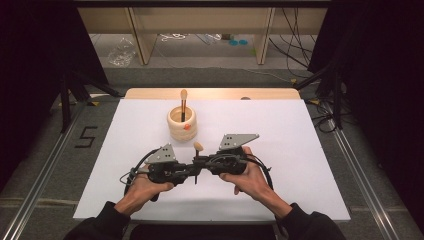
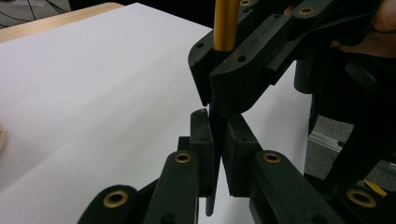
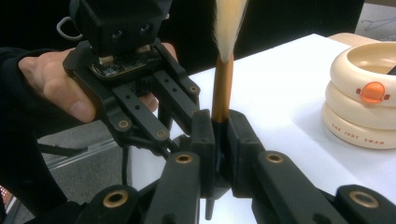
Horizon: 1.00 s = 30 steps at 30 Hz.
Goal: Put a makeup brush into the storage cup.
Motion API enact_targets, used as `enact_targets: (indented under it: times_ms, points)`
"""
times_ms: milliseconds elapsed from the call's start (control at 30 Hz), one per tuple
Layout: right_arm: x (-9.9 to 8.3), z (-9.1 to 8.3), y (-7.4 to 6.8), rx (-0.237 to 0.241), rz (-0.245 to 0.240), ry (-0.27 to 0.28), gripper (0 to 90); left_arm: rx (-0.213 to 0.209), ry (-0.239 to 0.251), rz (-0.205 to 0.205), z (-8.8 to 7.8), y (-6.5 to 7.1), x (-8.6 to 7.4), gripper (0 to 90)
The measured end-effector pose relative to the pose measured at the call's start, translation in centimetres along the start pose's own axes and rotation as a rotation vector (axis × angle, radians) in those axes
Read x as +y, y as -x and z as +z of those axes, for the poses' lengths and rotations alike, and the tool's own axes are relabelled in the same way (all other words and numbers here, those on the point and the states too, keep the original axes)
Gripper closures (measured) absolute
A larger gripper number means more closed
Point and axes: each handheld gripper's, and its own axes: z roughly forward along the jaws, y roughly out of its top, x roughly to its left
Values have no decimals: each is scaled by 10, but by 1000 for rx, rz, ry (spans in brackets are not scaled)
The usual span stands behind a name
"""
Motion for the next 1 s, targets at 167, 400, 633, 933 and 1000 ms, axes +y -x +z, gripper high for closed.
enact_targets:
  times_ms: [167, 400, 633, 933, 1000]
  points:
    - [1, -2, 2, -5, 36, 11, 717, 0, 2, -13, 0, -3, -1, 837]
    - [2, -16, 3, -56, 43, 23, 552, 36, 5, -29, -5, -9, -1, 837]
    - [-1, -34, 8, -160, 42, 40, 438, 70, 15, -39, -9, -16, 0, 837]
    - [-11, -48, 14, -287, 23, 2, 353, 124, 25, -55, -16, -26, 2, 837]
    - [-15, -50, 16, -309, 23, -3, 335, 131, 24, -51, -17, -28, 3, 837]
